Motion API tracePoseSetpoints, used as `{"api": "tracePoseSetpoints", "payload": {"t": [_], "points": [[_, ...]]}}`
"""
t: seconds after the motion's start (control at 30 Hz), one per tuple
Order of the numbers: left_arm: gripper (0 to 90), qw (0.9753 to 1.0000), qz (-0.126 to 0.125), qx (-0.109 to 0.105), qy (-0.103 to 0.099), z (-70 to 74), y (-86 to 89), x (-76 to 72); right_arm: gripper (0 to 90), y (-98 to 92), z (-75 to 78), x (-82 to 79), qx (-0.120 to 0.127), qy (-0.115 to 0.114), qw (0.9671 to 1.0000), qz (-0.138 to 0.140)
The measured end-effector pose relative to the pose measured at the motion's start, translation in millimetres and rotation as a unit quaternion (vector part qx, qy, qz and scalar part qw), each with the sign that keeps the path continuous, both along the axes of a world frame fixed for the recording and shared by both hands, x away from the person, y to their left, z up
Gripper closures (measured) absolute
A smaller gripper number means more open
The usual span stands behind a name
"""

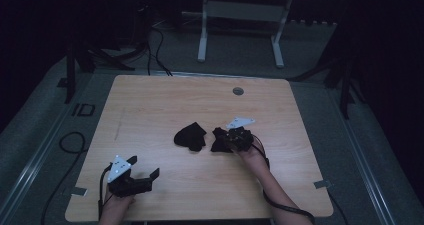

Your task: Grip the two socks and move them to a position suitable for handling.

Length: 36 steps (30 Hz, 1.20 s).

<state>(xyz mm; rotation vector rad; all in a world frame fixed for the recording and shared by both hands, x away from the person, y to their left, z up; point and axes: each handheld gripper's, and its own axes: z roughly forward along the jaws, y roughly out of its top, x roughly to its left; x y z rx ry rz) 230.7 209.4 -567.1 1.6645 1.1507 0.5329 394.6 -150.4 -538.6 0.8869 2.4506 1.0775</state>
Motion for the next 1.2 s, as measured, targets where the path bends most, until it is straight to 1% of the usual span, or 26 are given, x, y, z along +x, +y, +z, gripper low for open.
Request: {"api": "tracePoseSetpoints", "payload": {"t": [0.03,0.1,0.13,0.17,0.2,0.27,0.3,0.37,0.4,0.43,0.47,0.5,0.53,0.57,0.63,0.67,0.8,0.87,0.93,1.0,1.03,1.07,1.1,1.13,1.17,1.2], "points": [[2.7,1.0000,-0.004,0.001,0.004,-0.6,-4.0,1.2,75.3,0.0,0.0,0.0,0.000,0.000,1.0000,0.000],[4.0,0.9994,-0.025,0.004,0.024,-0.9,-17.4,5.5,75.2,-1.3,11.9,-7.8,0.015,-0.006,0.9998,0.006],[4.0,0.9994,-0.025,0.004,0.024,-0.9,-17.4,5.5,75.2,-1.2,16.2,-10.5,0.019,-0.009,0.9997,0.011],[4.0,0.9982,-0.040,-0.007,0.045,0.5,-26.9,9.4,75.1,-0.8,20.6,-13.2,0.022,-0.014,0.9996,0.013],[4.0,0.9982,-0.040,-0.007,0.045,0.5,-26.9,9.4,75.1,-0.8,20.6,-13.2,0.022,-0.014,0.9996,0.013],[4.7,0.9959,-0.058,-0.029,0.063,2.6,-37.0,13.9,75.2,-0.6,34.7,-19.5,0.045,-0.020,0.9985,0.025],[5.5,0.9922,-0.091,-0.044,0.073,5.6,-48.6,18.7,75.2,0.0,39.3,-21.7,0.051,-0.022,0.9981,0.028],[6.1,0.9883,-0.127,-0.041,0.073,9.0,-62.7,22.4,75.1,1.7,48.2,-26.6,0.064,-0.030,0.9969,0.036],[8.9,0.9883,-0.127,-0.041,0.073,9.0,-62.7,22.4,75.1,3.0,52.2,-29.2,0.068,-0.034,0.9964,0.039],[8.9,0.9873,-0.139,-0.033,0.070,10.9,-70.9,23.8,75.1,3.0,52.2,-29.2,0.068,-0.034,0.9964,0.039],[15.1,0.9861,-0.150,-0.024,0.066,12.6,-79.2,25.4,75.0,6.5,58.4,-34.0,0.072,-0.040,0.9955,0.048],[15.1,0.9839,-0.166,-0.025,0.063,13.9,-87.6,27.1,75.0,6.5,58.4,-34.0,0.072,-0.040,0.9955,0.048],[15.4,0.9808,-0.185,-0.027,0.057,16.3,-103.5,30.4,74.9,10.5,62.8,-38.8,0.075,-0.046,0.9947,0.053],[18.8,0.9799,-0.190,-0.036,0.050,17.3,-109.8,31.8,74.9,12.6,64.5,-41.1,0.073,-0.051,0.9943,0.057],[22.0,0.9799,-0.190,-0.036,0.050,17.3,-109.8,31.8,74.9,14.2,66.0,-43.3,0.074,-0.057,0.9940,0.058],[22.4,0.9788,-0.194,-0.053,0.039,20.6,-123.1,36.8,74.9,17.0,69.3,-47.3,0.071,-0.068,0.9933,0.061],[30.7,0.9762,-0.196,-0.090,0.024,26.1,-136.7,44.7,74.9,17.6,74.8,-51.2,0.083,-0.077,0.9916,0.063],[35.4,0.9761,-0.194,-0.097,0.019,27.7,-142.3,48.7,74.9,17.7,78.4,-53.6,0.095,-0.076,0.9901,0.069],[35.6,0.9755,-0.192,-0.107,0.016,28.1,-148.0,53.2,74.9,18.1,81.4,-56.4,0.104,-0.079,0.9889,0.071],[36.6,0.9762,-0.186,-0.111,0.011,28.4,-151.3,55.5,74.8,18.8,84.4,-59.0,0.112,-0.084,0.9874,0.075],[38.3,0.9763,-0.183,-0.116,0.004,29.0,-152.2,56.4,74.8,18.9,85.5,-60.0,0.116,-0.084,0.9867,0.077],[39.5,0.9753,-0.181,-0.126,-0.003,30.1,-153.4,56.9,74.8,19.1,86.3,-61.0,0.120,-0.083,0.9862,0.078],[40.7,0.9760,-0.178,-0.125,-0.013,32.0,-154.6,57.2,74.8,19.2,86.9,-61.8,0.123,-0.084,0.9858,0.078],[41.0,0.9760,-0.178,-0.125,-0.013,32.0,-154.6,57.2,74.8,19.5,87.2,-62.3,0.124,-0.084,0.9856,0.080],[44.0,0.9760,-0.173,-0.126,-0.039,37.1,-154.7,56.6,74.8,19.8,87.3,-62.7,0.125,-0.084,0.9853,0.081],[45.7,0.9761,-0.172,-0.125,-0.048,39.8,-155.2,56.7,74.7,19.8,87.3,-63.5,0.126,-0.084,0.9852,0.080]]}}
